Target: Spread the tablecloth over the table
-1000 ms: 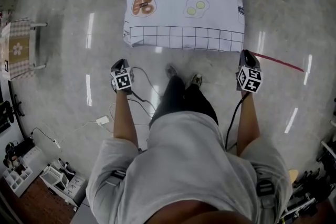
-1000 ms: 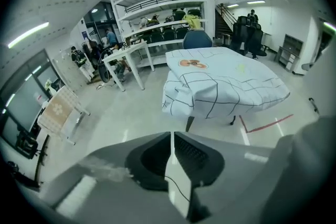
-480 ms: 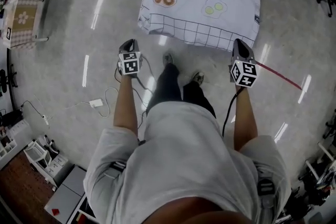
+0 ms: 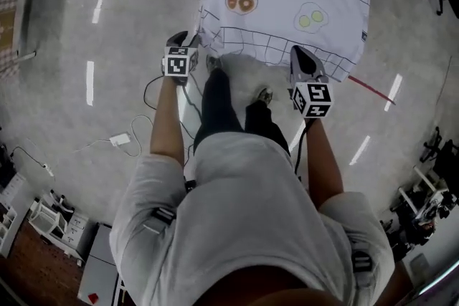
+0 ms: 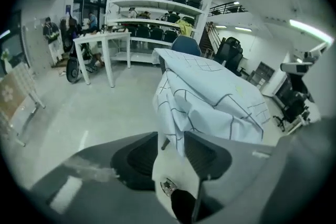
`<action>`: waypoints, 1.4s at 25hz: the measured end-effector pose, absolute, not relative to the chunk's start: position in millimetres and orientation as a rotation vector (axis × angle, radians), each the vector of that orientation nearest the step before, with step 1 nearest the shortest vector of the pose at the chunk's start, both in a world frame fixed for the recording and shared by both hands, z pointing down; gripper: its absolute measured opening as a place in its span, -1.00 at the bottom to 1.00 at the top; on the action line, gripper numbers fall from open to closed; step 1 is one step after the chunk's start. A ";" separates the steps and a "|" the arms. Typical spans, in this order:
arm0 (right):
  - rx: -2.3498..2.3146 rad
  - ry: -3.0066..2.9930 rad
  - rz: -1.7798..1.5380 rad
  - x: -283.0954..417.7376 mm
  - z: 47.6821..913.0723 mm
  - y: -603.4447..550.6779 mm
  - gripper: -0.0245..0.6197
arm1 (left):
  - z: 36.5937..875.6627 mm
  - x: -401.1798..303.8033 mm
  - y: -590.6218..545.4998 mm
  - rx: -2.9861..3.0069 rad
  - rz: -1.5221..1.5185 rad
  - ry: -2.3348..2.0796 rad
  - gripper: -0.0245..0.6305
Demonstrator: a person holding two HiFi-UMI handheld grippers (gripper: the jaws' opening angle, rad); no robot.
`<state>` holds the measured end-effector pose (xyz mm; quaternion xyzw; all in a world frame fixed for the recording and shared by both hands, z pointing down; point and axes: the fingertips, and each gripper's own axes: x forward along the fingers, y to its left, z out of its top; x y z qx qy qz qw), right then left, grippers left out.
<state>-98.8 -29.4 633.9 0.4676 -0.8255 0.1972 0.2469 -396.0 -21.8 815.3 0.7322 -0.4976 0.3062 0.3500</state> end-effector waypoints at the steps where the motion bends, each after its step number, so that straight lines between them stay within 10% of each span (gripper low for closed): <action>1: 1.283 -2.241 0.546 -109.2 635.6 -33.4 -0.90 | 821.6 -396.9 -31.4 1.901 0.771 -1.238 -0.39; 5: 1.326 -2.192 0.579 -132.1 639.6 -46.5 -0.90 | 851.2 -378.4 -42.9 1.878 0.723 -1.009 -0.38; 8: 1.346 -2.181 0.584 -145.2 636.2 -53.7 -0.90 | 847.6 -380.8 -46.7 1.910 0.767 -1.016 -0.84; 35: 1.303 -2.475 0.471 -103.5 586.2 -43.6 -0.90 | 713.4 -472.3 55.4 1.284 0.757 -1.982 -0.76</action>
